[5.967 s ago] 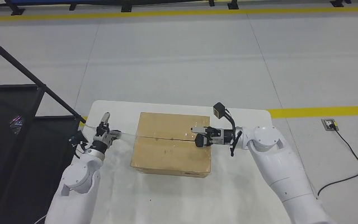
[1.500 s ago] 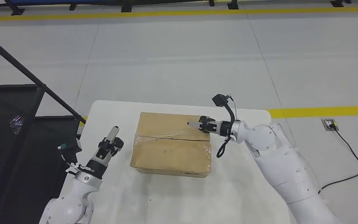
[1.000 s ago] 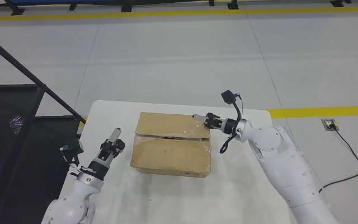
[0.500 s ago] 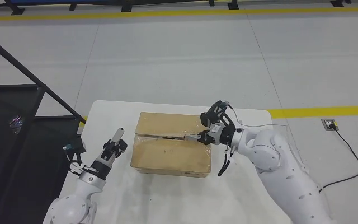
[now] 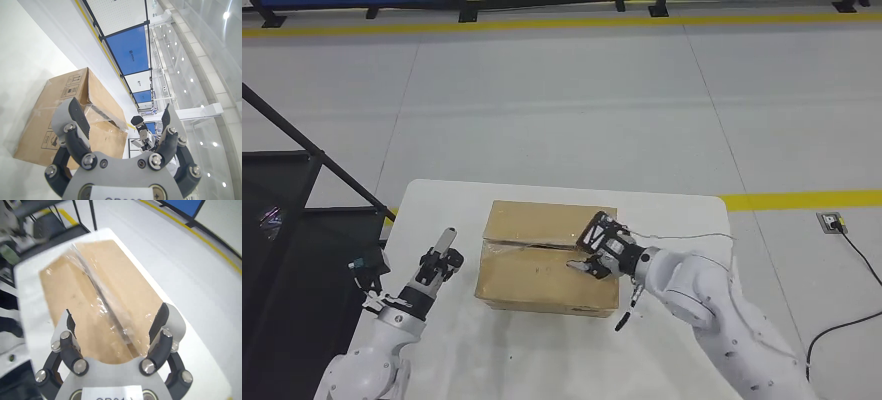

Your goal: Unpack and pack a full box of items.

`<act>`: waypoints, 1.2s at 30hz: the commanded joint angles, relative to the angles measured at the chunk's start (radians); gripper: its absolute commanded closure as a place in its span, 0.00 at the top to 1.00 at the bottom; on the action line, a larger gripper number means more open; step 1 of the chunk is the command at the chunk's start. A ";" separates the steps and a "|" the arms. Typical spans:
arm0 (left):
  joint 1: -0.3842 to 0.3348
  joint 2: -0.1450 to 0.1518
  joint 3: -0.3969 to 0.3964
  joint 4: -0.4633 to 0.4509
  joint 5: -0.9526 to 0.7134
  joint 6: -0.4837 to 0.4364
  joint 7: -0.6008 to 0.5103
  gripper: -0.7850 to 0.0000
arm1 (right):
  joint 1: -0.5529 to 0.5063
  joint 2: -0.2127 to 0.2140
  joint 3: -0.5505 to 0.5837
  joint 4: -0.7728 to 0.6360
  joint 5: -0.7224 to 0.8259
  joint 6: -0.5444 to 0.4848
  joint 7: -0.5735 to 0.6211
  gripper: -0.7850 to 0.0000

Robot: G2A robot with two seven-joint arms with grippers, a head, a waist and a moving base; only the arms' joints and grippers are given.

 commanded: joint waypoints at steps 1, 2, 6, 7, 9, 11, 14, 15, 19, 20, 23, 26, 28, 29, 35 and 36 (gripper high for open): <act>-0.003 0.000 0.002 0.003 -0.002 0.001 -0.002 1.00 | -0.016 -0.002 -0.016 -0.021 -0.197 0.057 0.015 1.00; -0.005 0.000 0.004 0.004 -0.002 0.002 -0.002 1.00 | -0.021 -0.003 -0.024 -0.029 -0.232 0.087 0.027 1.00; -0.010 0.000 0.010 0.003 0.002 0.006 -0.002 1.00 | -0.032 -0.011 -0.049 -0.045 -0.315 0.148 0.060 1.00; -0.010 0.000 0.011 0.003 0.002 0.006 -0.002 1.00 | -0.032 -0.013 -0.054 -0.045 -0.328 0.154 0.071 1.00; -0.011 0.000 0.011 0.005 0.002 0.006 -0.002 1.00 | -0.028 -0.017 -0.061 -0.043 -0.342 0.154 0.090 1.00; -0.012 0.001 0.010 0.007 0.000 0.006 -0.001 1.00 | -0.024 -0.021 -0.068 -0.040 -0.350 0.156 0.103 1.00; -0.012 0.001 0.010 0.009 0.000 0.006 0.002 1.00 | -0.019 -0.028 -0.077 -0.035 -0.364 0.163 0.116 1.00; -0.012 0.001 0.010 0.009 0.000 0.006 0.002 1.00 | -0.018 -0.030 -0.080 -0.035 -0.370 0.167 0.114 1.00; -0.013 0.001 0.011 0.010 0.000 0.006 0.002 1.00 | -0.024 -0.037 -0.080 -0.038 -0.395 0.200 0.074 1.00; -0.014 0.001 0.011 0.010 0.000 0.006 0.003 1.00 | -0.028 -0.038 -0.078 -0.038 -0.398 0.208 0.066 1.00; -0.014 0.002 0.011 0.010 0.000 0.007 0.003 1.00 | -0.034 -0.042 -0.074 -0.040 -0.410 0.225 0.049 1.00; -0.015 0.002 0.012 0.011 0.000 0.006 0.003 1.00 | -0.040 -0.048 -0.065 -0.039 -0.414 0.256 0.031 1.00; -0.015 0.002 0.012 0.011 -0.001 0.006 0.003 1.00 | -0.044 -0.052 -0.064 -0.040 -0.423 0.279 0.021 1.00; -0.015 0.002 0.012 0.011 -0.001 0.006 0.003 1.00 | -0.043 -0.053 -0.062 -0.039 -0.421 0.281 0.015 1.00; -0.015 0.003 0.011 0.012 -0.003 0.006 0.005 1.00 | -0.024 -0.068 -0.066 -0.013 -0.411 0.281 0.027 1.00; -0.015 0.003 0.011 0.012 -0.004 0.006 0.004 1.00 | -0.015 -0.072 -0.070 -0.005 -0.407 0.277 0.035 1.00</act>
